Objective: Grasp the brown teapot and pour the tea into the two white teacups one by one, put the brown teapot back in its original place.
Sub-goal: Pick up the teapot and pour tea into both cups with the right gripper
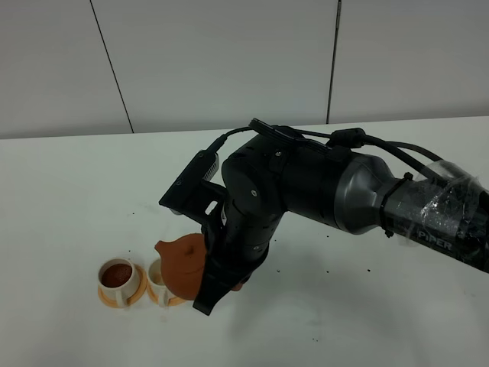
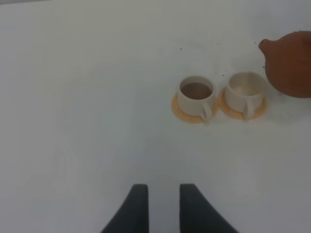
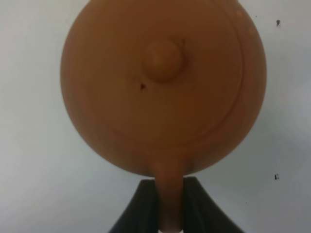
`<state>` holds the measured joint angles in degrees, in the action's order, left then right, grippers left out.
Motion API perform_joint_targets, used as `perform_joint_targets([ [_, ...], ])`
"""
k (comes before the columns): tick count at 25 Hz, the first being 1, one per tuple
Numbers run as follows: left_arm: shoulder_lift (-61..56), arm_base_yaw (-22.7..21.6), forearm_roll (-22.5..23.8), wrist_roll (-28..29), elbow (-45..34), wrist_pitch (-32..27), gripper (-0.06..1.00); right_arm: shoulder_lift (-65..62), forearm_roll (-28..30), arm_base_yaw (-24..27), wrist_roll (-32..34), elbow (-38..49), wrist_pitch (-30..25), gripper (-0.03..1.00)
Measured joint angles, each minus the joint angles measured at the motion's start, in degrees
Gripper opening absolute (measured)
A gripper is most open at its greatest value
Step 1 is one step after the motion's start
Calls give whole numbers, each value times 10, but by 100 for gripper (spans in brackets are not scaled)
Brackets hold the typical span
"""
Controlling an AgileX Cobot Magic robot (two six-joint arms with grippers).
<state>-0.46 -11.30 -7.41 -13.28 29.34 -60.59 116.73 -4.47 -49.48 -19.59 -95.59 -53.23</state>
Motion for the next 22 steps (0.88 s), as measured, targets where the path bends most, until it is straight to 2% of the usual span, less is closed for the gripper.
perform_joint_targets([
  [8, 0, 0, 0, 0, 0, 0, 23, 0, 14, 0, 0, 0, -27, 10],
  [15, 0, 0, 0, 0, 0, 0, 23, 0, 71, -2, 0, 0, -28, 10],
  [22, 0, 0, 0, 0, 0, 0, 23, 0, 153, -32, 4, 0, -30, 10],
])
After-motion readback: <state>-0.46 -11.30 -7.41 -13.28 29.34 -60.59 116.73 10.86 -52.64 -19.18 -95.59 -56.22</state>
